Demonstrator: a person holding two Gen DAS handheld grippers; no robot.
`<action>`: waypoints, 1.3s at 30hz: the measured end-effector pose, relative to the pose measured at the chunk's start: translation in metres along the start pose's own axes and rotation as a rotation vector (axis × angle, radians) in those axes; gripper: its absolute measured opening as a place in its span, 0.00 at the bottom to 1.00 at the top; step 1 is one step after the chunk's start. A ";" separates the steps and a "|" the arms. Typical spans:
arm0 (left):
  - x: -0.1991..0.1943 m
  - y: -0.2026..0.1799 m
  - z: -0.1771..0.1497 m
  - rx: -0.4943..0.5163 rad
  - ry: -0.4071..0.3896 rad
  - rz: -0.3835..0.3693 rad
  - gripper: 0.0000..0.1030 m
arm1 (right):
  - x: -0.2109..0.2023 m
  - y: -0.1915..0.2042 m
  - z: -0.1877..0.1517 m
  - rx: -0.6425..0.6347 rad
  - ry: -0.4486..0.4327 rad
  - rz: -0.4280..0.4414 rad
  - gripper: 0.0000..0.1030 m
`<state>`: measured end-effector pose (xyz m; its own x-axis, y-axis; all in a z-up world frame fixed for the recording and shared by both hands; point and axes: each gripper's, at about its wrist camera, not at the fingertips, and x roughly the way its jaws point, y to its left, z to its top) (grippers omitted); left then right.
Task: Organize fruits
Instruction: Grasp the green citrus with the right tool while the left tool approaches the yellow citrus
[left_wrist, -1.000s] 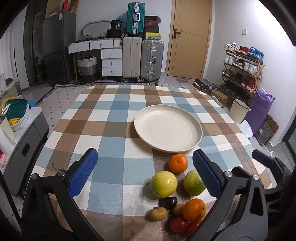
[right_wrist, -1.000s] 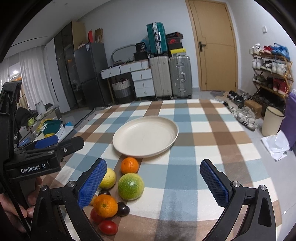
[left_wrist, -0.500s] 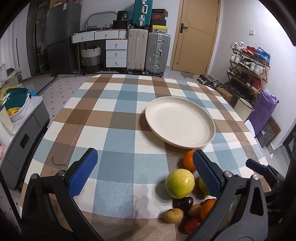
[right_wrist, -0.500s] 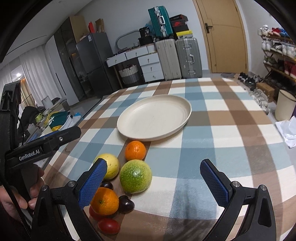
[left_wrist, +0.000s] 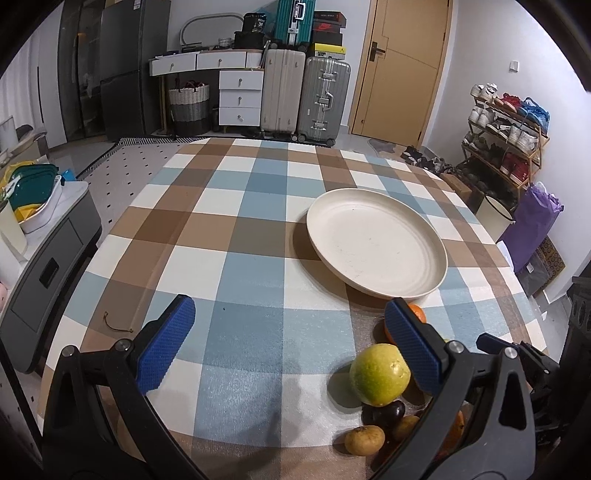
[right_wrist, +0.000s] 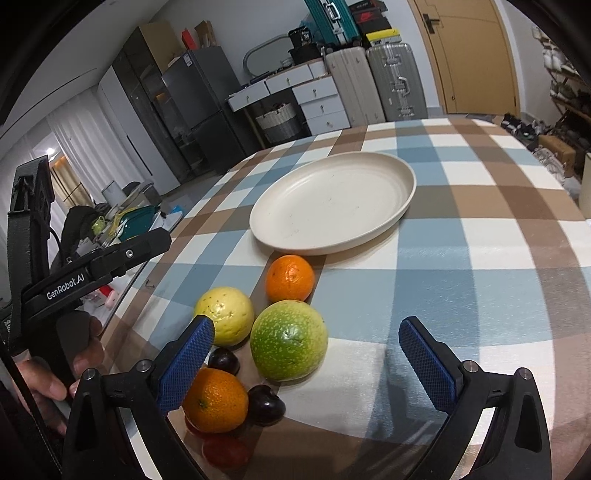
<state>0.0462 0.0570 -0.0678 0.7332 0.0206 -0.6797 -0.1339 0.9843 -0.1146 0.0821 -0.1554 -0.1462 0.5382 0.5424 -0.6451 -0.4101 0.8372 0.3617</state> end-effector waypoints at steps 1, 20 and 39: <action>0.001 0.001 0.000 -0.002 0.001 0.003 0.99 | 0.002 0.000 0.000 -0.001 0.006 0.005 0.98; 0.015 0.019 0.001 -0.028 0.067 -0.026 0.99 | 0.020 -0.004 -0.004 0.030 0.106 0.118 0.48; 0.043 -0.020 -0.016 0.041 0.268 -0.156 0.99 | 0.005 -0.021 -0.002 0.075 0.037 0.149 0.48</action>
<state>0.0703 0.0353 -0.1062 0.5403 -0.1726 -0.8236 -0.0029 0.9783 -0.2070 0.0923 -0.1705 -0.1582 0.4472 0.6590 -0.6048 -0.4265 0.7515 0.5034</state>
